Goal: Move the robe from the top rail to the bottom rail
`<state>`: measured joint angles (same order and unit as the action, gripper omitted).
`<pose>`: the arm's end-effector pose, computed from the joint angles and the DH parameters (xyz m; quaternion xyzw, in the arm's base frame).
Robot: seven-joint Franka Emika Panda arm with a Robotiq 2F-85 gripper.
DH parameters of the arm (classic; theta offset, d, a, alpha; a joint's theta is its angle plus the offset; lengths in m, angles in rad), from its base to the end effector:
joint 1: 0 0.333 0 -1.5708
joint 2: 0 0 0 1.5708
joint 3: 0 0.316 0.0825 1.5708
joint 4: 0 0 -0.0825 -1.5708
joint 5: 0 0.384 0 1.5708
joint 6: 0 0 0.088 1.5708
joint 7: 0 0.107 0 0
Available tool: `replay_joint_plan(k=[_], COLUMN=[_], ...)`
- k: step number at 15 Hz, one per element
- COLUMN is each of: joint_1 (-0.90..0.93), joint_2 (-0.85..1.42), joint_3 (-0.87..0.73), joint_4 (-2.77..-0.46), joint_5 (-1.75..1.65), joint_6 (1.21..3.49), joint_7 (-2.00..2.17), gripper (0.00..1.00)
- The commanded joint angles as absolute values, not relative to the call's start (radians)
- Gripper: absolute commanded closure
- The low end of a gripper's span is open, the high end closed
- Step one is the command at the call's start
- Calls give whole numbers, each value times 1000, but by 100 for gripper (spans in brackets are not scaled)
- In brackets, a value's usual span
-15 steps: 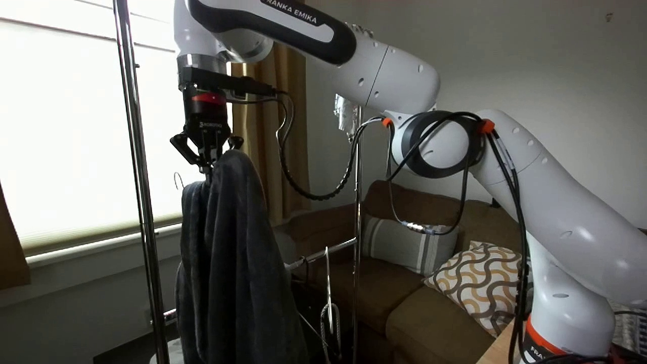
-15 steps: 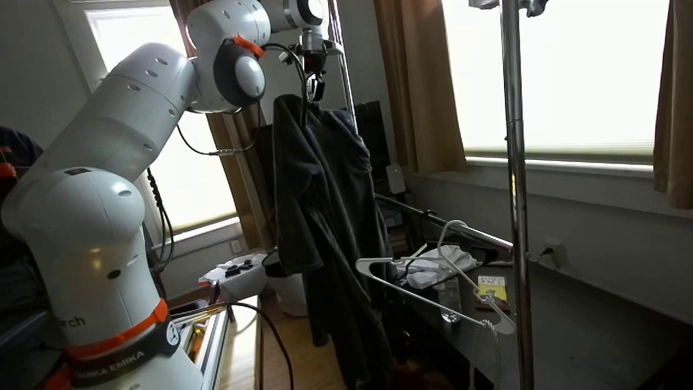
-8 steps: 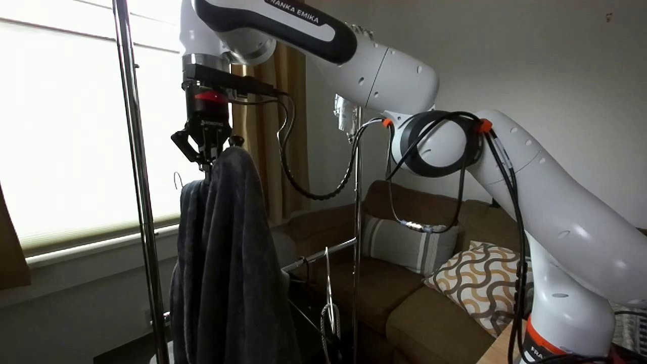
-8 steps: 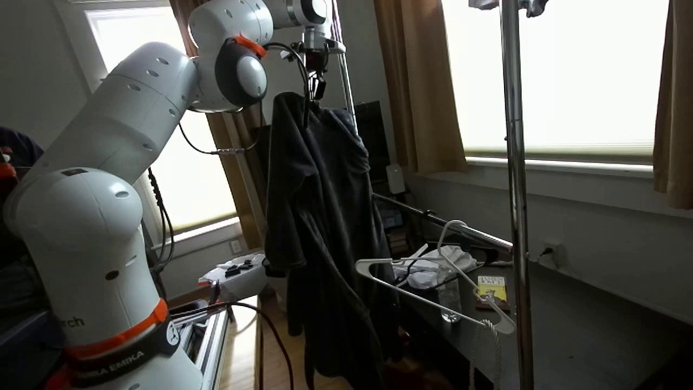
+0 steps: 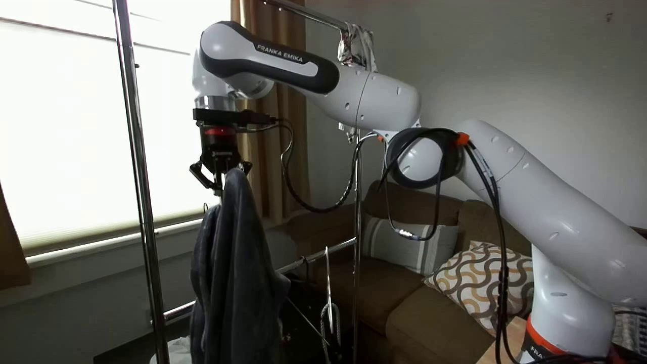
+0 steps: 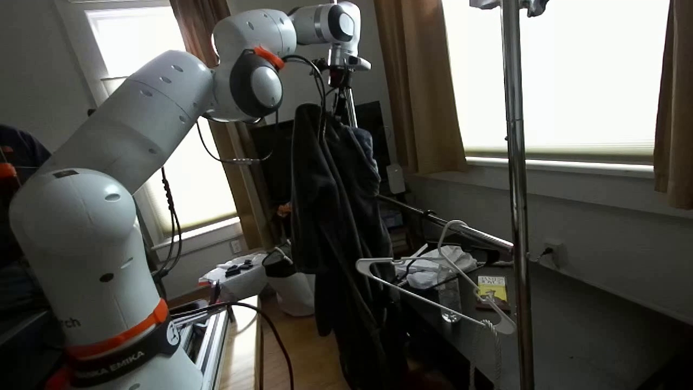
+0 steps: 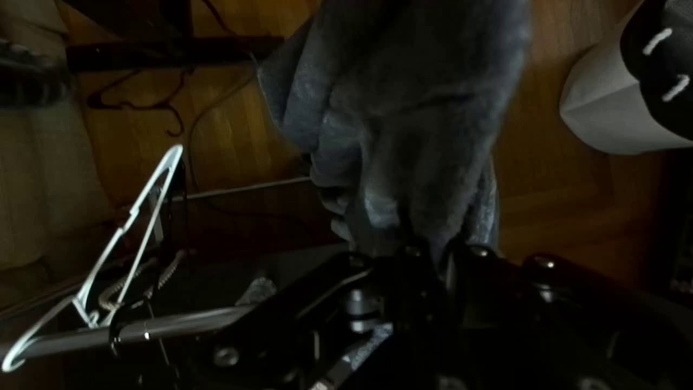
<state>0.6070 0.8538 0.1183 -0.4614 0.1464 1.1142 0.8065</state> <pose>0.5465 0.4483 0.5377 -0.9884 0.0301 0.1477 0.0169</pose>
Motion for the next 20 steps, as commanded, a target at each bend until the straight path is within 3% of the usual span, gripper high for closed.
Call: replay_joint_plan(k=[1, 6, 14, 15, 18, 19, 20], joint_1=[551, 507, 481, 504, 497, 494, 495], joint_2=[900, 965, 1043, 1060, 1074, 1079, 1087], joint_3=[170, 223, 249, 224, 225, 230, 233], joint_4=[-442, -436, -448, -428, -413, -421, -428], joint_5=[223, 292, 374, 324, 341, 348, 351], joint_6=[961, 815, 846, 836, 834, 823, 819], joint_7=[827, 721, 709, 661, 676, 680, 681], gripper=[98, 98, 98, 91, 91, 98, 98])
